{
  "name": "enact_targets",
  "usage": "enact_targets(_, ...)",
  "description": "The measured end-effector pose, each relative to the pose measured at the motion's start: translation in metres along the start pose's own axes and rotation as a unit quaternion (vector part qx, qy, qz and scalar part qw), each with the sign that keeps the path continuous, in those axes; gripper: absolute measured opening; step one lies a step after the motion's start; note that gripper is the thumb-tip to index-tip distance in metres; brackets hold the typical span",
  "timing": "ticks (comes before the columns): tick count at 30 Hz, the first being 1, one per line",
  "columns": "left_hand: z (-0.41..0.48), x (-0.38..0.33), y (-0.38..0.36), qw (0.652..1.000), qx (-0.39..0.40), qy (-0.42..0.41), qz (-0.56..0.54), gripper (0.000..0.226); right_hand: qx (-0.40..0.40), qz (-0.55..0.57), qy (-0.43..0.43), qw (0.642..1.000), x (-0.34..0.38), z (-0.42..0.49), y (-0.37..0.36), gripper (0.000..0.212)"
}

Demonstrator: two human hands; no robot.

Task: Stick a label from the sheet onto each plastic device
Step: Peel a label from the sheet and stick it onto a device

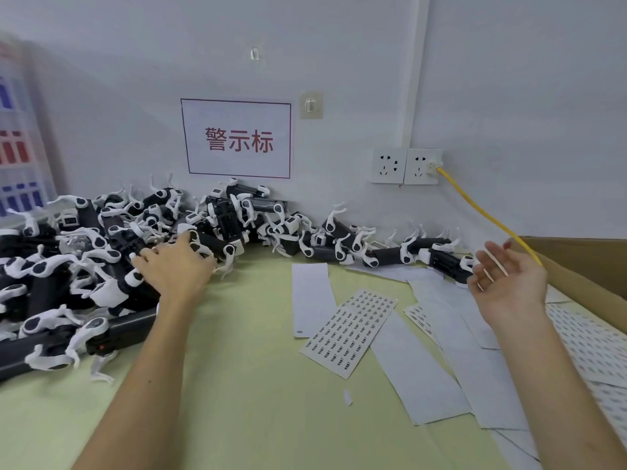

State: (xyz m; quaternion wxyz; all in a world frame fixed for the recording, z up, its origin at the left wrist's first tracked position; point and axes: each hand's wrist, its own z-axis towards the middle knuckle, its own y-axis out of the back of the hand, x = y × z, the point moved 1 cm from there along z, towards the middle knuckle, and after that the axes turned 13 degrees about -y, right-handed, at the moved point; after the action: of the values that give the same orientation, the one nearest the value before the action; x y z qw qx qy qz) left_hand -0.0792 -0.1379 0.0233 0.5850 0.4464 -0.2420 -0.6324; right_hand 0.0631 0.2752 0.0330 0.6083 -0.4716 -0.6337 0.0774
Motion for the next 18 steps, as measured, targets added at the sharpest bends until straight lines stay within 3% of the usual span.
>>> enact_targets(3,0.009,0.007,0.003,0.999,0.043,-0.028,0.001,0.063,0.004,-0.005,-0.005,1.0,-0.002,0.0,-0.001,0.025)
enact_targets(8,-0.001,0.008,0.0,0.986,0.021,-0.151,-0.061,0.052,0.012,-0.013,-0.003,1.0,-0.004,0.0,-0.003,0.023)
enact_targets(11,-0.015,-0.013,-0.004,0.953,0.063,-0.271,-0.118,0.054,0.014,-0.017,-0.001,1.0,-0.004,-0.001,-0.003,0.022)
enact_targets(14,-0.028,-0.045,-0.011,0.895,0.13,-0.398,-0.152,0.05,0.011,-0.025,-0.003,1.0,-0.006,-0.001,-0.005,0.021)
enact_targets(18,-0.037,-0.074,-0.014,0.863,0.122,-0.443,-0.21,0.055,0.009,-0.041,-0.003,0.999,-0.01,-0.001,-0.008,0.021)
